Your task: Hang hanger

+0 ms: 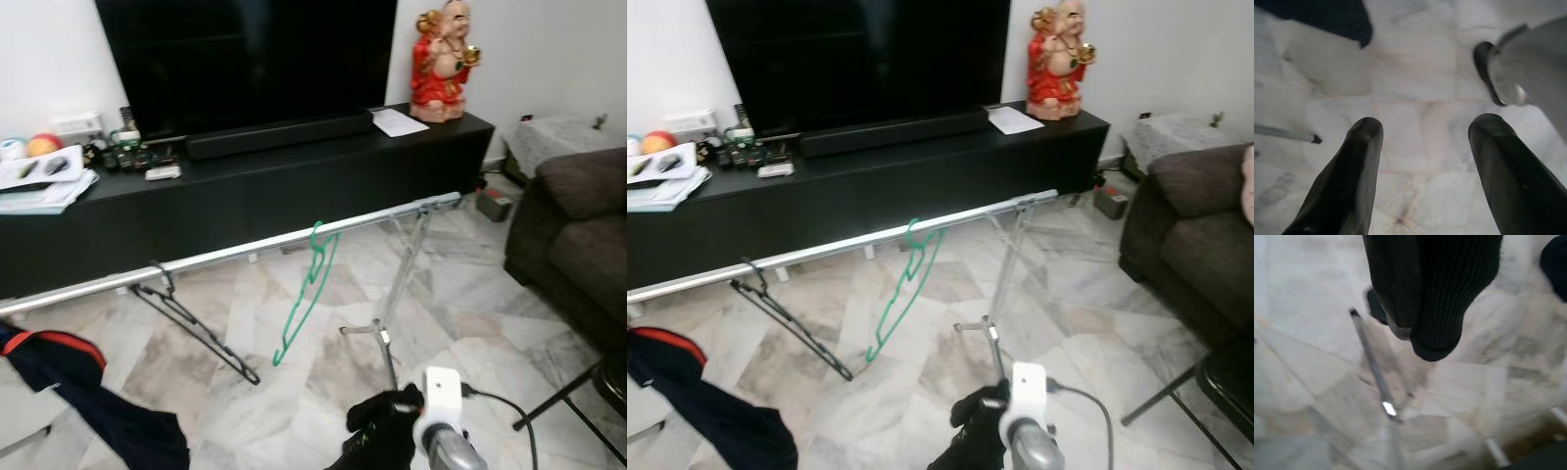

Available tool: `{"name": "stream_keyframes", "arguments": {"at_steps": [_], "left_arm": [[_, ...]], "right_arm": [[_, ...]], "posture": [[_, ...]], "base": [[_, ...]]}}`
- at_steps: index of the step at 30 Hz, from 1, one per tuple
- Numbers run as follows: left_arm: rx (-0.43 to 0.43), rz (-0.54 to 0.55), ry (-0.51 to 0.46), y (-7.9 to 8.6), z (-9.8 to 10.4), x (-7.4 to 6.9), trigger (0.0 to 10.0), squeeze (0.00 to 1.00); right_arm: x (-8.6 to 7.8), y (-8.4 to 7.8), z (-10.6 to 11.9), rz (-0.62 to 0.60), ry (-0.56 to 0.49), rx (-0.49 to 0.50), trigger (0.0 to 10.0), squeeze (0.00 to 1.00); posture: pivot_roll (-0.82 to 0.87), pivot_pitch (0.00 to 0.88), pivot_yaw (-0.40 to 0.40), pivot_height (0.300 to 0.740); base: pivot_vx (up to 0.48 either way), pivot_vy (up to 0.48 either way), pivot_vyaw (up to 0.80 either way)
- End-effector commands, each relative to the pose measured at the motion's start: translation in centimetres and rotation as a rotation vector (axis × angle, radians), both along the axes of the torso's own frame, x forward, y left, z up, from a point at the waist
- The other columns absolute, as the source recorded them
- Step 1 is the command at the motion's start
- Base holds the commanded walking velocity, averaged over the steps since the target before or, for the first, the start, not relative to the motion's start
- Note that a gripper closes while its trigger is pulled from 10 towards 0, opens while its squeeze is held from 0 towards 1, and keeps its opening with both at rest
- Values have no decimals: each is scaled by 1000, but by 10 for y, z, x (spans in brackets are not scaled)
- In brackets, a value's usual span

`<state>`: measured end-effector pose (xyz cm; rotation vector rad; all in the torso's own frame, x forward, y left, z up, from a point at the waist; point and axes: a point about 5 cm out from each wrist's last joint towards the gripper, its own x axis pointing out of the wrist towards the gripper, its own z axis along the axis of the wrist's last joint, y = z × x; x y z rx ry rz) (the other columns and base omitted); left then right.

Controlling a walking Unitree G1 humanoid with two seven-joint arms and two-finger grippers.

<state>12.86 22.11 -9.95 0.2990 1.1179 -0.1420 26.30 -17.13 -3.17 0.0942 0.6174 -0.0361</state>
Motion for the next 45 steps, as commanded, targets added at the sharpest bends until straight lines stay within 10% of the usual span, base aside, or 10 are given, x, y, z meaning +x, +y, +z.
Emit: {"name": "stream_keyframes", "arguments": {"at_steps": [1, 14, 35, 45], "left_arm": [[-25, -4, -1, -7, -3, -5, 10000, 0], [-68, 20, 22, -27, -11, -26, 10000, 0], [68, 92, -119, -5, -2, -10, 10000, 0], [-4, 157, -187, -10, 0, -10, 10000, 0]], "right_arm": [[3, -11, 6, -42, -54, -7, 10000, 0], [-3, -25, 7, -70, -89, -11, 10000, 0], [10, -4, 14, -29, -114, 28, 10000, 0], [7, 2, 12, -6, -107, 38, 10000, 0]], "posture": [[-61, 57, 50, 740], [-108, 97, 36, 740], [-63, 71, 22, 740], [-62, 71, 11, 740]], "base": [[0, 0, 0], [0, 0, 0], [0, 0, 0], [0, 0, 0]]}}
